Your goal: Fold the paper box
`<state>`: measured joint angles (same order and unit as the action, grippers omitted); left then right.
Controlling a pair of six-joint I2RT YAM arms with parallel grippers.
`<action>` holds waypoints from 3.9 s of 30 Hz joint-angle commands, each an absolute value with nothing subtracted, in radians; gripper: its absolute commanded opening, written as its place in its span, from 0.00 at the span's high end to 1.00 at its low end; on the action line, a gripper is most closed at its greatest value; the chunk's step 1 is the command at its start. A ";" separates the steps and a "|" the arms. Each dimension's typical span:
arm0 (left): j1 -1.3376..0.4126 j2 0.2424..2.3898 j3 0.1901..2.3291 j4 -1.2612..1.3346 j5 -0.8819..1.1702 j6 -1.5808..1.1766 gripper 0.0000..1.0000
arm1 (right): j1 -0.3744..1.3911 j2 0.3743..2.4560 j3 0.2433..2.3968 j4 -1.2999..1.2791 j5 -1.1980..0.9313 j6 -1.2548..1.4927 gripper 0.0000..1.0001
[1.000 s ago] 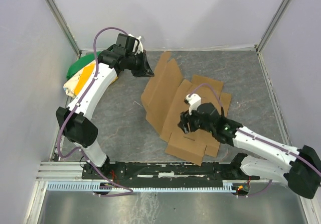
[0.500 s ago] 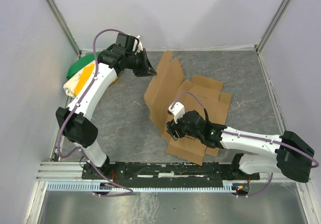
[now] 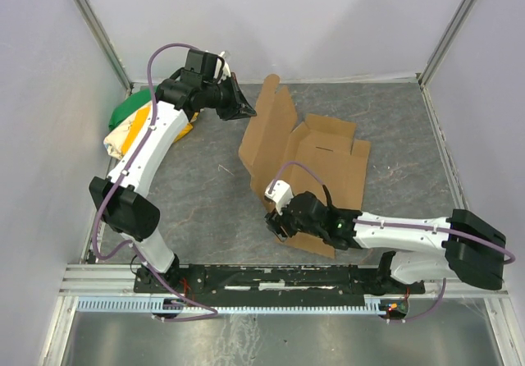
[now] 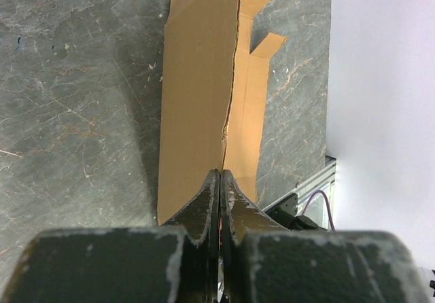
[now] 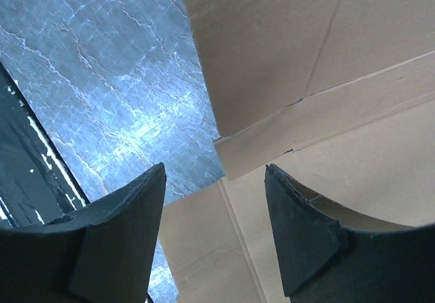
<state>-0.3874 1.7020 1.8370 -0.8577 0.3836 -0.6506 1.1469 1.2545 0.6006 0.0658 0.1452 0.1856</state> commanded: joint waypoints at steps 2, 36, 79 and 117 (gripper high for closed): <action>-0.379 1.685 1.866 -0.819 0.411 -0.696 0.97 | 1.170 1.257 0.587 0.134 0.214 0.193 0.32; -0.380 1.663 1.812 -0.885 0.461 -0.596 0.97 | 1.056 1.289 0.573 0.242 0.421 0.258 0.62; -0.380 1.692 1.844 -0.839 0.492 -0.669 0.97 | 0.998 1.436 0.674 0.182 0.013 0.163 0.42; -0.381 1.644 1.738 -0.851 0.523 -0.631 0.97 | 0.835 1.574 0.781 0.255 0.065 0.263 0.85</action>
<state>-0.3813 1.6894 1.7592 -0.8566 0.4740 -0.6388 0.8474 1.5295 0.7227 0.2306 0.1467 0.2333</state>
